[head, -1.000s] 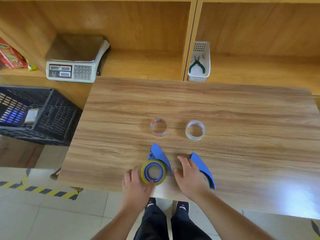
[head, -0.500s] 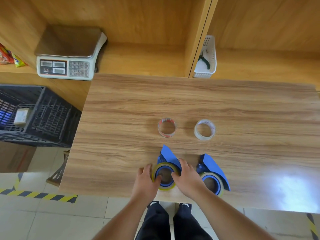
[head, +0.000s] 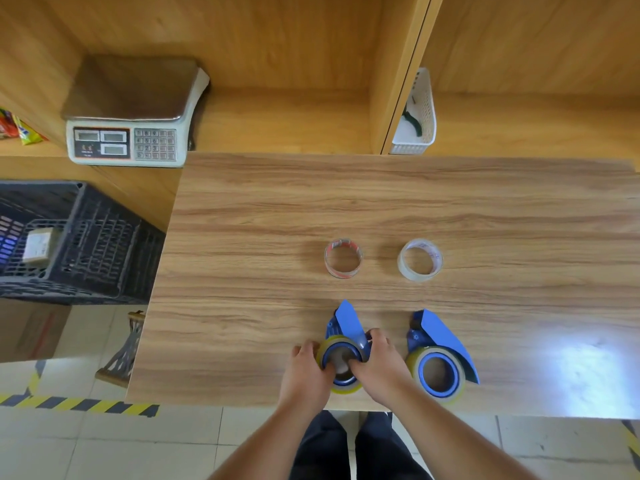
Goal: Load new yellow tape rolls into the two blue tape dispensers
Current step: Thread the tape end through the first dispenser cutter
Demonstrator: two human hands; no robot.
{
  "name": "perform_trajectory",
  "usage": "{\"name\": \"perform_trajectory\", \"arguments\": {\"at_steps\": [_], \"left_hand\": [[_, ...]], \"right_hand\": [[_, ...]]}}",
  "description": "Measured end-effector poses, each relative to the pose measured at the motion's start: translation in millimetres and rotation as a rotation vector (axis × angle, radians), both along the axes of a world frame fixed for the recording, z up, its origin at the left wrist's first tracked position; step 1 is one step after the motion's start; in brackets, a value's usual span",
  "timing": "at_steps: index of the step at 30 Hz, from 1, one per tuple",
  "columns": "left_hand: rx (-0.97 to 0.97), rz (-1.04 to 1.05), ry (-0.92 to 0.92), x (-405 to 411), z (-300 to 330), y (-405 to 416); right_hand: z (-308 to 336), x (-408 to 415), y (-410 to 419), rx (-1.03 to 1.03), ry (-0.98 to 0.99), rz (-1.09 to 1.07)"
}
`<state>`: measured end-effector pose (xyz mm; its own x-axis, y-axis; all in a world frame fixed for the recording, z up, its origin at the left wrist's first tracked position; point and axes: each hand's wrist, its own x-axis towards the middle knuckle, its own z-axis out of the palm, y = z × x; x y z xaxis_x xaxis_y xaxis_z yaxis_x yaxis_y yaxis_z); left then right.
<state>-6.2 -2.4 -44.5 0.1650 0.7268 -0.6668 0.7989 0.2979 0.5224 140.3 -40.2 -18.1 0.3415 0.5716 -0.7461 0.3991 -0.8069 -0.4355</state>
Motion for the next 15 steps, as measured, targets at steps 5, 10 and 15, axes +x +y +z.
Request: {"name": "perform_trajectory", "arguments": {"at_steps": [5,10,15], "left_hand": [[0.050,-0.002,-0.020,-5,16,-4],[0.126,0.011,-0.071,-3,44,-2],[0.226,0.026,-0.203,9,84,1]], "right_hand": [[10,2,-2,0.013,0.023,-0.069],[34,9,-3,0.094,0.088,-0.115],[67,23,0,0.211,0.170,-0.222]]}}
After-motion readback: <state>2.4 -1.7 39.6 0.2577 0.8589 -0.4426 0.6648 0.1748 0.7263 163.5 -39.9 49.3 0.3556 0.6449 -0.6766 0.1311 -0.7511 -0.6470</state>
